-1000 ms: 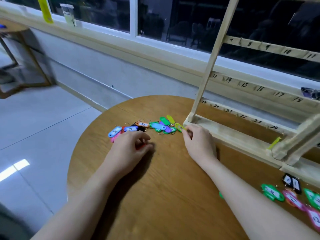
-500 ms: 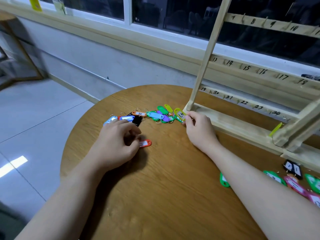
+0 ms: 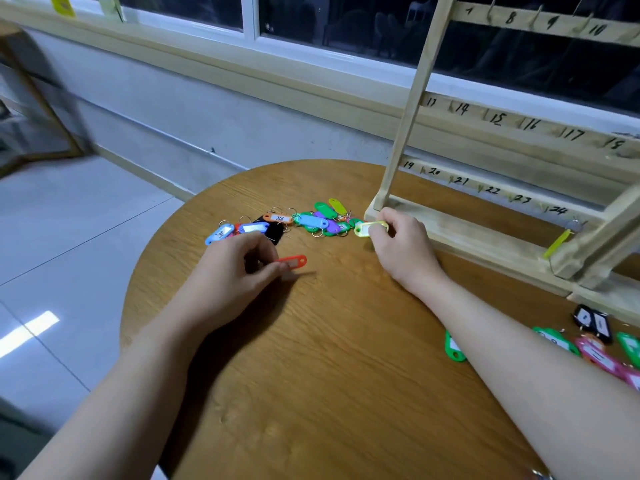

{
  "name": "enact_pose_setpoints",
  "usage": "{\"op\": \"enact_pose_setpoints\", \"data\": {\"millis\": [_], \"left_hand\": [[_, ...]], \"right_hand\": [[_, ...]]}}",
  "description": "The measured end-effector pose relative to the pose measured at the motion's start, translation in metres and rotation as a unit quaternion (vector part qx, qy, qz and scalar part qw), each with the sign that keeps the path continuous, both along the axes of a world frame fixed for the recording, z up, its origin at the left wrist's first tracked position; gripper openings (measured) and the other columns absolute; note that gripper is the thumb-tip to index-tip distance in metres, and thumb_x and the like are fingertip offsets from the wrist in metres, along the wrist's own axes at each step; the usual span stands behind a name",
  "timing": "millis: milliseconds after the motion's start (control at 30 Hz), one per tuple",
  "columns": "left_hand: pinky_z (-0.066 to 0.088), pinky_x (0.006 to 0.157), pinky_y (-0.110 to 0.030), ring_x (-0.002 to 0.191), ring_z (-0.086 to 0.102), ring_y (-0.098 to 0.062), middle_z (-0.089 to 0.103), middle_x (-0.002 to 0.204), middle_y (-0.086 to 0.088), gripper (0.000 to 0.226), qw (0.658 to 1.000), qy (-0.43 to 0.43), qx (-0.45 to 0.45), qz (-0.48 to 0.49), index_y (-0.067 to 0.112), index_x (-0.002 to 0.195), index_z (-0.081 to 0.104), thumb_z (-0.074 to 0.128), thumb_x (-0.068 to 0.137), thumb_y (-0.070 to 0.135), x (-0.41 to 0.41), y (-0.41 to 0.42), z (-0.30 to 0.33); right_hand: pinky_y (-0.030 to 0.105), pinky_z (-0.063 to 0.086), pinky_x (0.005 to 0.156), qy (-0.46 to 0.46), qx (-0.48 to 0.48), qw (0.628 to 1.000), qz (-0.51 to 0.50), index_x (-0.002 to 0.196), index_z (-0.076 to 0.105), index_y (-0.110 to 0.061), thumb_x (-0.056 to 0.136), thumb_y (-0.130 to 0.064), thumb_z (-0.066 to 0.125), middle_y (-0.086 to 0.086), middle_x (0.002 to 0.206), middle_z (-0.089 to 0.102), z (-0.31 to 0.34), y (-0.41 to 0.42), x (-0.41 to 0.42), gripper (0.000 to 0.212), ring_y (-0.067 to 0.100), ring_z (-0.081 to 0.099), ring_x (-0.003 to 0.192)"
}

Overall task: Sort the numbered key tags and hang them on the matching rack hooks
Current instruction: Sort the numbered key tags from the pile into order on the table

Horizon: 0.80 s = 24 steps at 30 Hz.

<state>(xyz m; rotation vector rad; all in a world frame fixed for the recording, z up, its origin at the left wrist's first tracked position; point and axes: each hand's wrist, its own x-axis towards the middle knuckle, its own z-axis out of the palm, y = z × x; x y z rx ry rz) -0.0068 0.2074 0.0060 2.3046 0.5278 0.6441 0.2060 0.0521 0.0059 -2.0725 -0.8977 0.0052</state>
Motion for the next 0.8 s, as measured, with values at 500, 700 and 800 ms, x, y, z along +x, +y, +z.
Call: {"op": "enact_pose_setpoints", "data": {"millis": [500, 700, 800], "left_hand": [[0.035, 0.056, -0.012, 0.057, 0.048, 0.001, 0.060, 0.065, 0.021, 0.019, 0.997, 0.007, -0.066, -0.037, 0.027, 0.099, 0.073, 0.056, 0.103, 0.018, -0.003, 0.003, 0.004], [0.038, 0.066, -0.012, 0.066, 0.053, 0.005, 0.061, 0.069, 0.027, 0.031, 0.992, 0.000, -0.121, -0.043, 0.027, 0.089, 0.068, 0.046, 0.107, 0.015, -0.001, 0.007, 0.002], [0.037, 0.066, -0.010, 0.069, 0.053, 0.004, 0.062, 0.072, 0.024, 0.028, 0.994, 0.002, -0.100, -0.050, 0.026, 0.092, 0.067, 0.046, 0.106, 0.012, -0.001, 0.004, 0.004]], "right_hand": [[0.031, 0.038, 0.057, -0.014, 0.029, 0.999, 0.003, 0.083, 0.062, -0.019, 0.094, -0.018, 0.061, -0.010, 0.061, 0.052, -0.009, 0.000, 0.007, 0.011, 0.007, 0.044, 0.056], [0.021, 0.030, 0.052, -0.009, 0.066, 0.998, -0.020, 0.081, 0.067, -0.007, 0.099, -0.013, 0.055, -0.009, 0.058, 0.048, -0.004, -0.006, 0.001, 0.022, 0.006, 0.042, 0.052], [0.025, 0.026, 0.049, 0.005, 0.085, 0.996, -0.012, 0.081, 0.063, -0.002, 0.102, -0.011, 0.047, -0.010, 0.053, 0.040, 0.005, -0.024, -0.007, 0.028, 0.007, 0.034, 0.048]]}}
